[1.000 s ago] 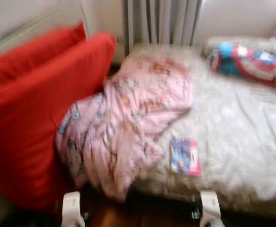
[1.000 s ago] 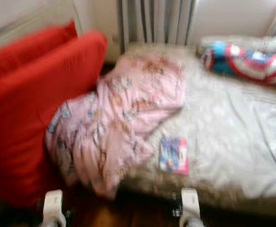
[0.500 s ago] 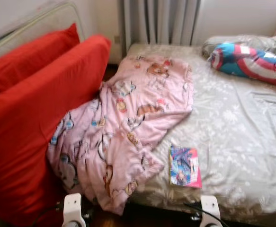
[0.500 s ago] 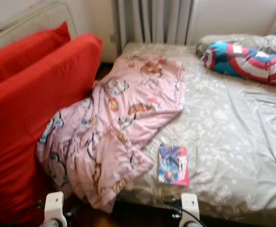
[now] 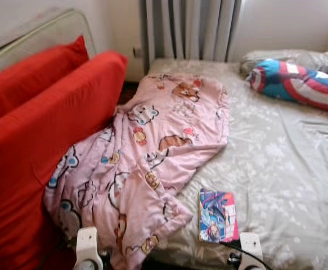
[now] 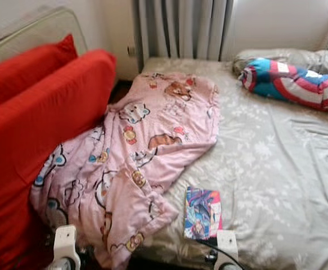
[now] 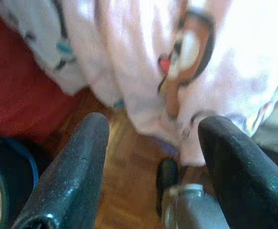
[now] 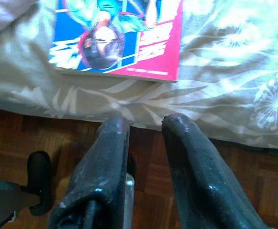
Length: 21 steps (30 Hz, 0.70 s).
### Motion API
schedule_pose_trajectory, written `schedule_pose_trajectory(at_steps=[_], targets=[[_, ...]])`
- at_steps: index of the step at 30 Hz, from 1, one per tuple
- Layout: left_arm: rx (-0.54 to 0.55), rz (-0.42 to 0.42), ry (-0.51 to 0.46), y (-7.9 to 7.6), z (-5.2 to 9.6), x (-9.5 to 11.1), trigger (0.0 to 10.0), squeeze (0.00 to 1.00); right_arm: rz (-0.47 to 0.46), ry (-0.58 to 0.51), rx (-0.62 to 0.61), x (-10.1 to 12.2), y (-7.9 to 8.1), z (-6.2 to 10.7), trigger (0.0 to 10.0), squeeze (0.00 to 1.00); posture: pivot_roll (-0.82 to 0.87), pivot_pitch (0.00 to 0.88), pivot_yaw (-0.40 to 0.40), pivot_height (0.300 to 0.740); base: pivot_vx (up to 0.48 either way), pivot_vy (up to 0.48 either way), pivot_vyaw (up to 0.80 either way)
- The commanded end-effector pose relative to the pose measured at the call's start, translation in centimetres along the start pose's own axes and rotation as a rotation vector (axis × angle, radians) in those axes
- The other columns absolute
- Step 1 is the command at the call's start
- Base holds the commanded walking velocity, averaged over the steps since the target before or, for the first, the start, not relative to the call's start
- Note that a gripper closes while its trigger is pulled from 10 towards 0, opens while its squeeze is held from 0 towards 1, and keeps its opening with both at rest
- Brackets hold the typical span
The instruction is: Clean up the room
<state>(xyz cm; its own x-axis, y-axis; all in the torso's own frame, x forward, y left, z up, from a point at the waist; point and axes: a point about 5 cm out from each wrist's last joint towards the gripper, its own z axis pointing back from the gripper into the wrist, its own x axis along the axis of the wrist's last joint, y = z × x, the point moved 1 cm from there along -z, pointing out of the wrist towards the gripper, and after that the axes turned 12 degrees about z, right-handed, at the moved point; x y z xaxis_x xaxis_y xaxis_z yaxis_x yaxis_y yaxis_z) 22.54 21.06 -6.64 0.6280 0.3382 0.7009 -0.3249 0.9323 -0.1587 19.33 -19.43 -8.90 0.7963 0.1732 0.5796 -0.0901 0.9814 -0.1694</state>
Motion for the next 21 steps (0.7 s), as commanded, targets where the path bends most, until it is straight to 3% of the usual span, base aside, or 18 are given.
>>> schedule_pose_trajectory(at_steps=[1,2,5,10,17,21], targets=[[-0.014,-0.001,0.007,-0.3,0.0,-0.3,10.0,0.00,-0.035,-0.043,-0.035,1.0,-1.0,-0.1,10.0,0.00,0.02,0.050,0.027,0.740,0.000,0.000,0.00],[-0.014,-0.001,0.007,-0.3,0.0,-0.3,10.0,0.00,-0.035,-0.043,-0.035,1.0,-1.0,-0.1,10.0,0.00,0.02,0.050,0.027,0.740,0.000,0.000,0.00],[-0.052,-0.015,-0.044,-0.8,-0.1,0.8,10.0,0.00,-0.028,-0.161,-0.020,4.2,-1.7,-0.4,10.0,0.00,0.01,0.050,0.028,0.740,0.000,0.000,0.00],[-0.131,-0.006,-0.167,-2.0,-0.3,3.3,10.0,0.00,0.027,-0.332,0.032,7.9,-0.7,-0.2,10.0,0.00,0.01,0.055,0.022,0.740,0.000,0.000,0.00],[-0.209,-0.002,-0.306,-3.2,0.1,5.3,10.0,0.00,0.010,-0.525,0.026,10.0,0.1,0.6,10.0,0.00,0.01,0.058,0.027,0.740,0.000,0.000,0.00],[-0.265,-0.028,-0.372,-3.6,0.6,5.7,10.0,0.00,-0.016,-0.612,-0.013,10.5,-0.5,1.3,10.0,0.00,-0.01,0.066,0.030,0.740,0.000,0.000,0.00]])
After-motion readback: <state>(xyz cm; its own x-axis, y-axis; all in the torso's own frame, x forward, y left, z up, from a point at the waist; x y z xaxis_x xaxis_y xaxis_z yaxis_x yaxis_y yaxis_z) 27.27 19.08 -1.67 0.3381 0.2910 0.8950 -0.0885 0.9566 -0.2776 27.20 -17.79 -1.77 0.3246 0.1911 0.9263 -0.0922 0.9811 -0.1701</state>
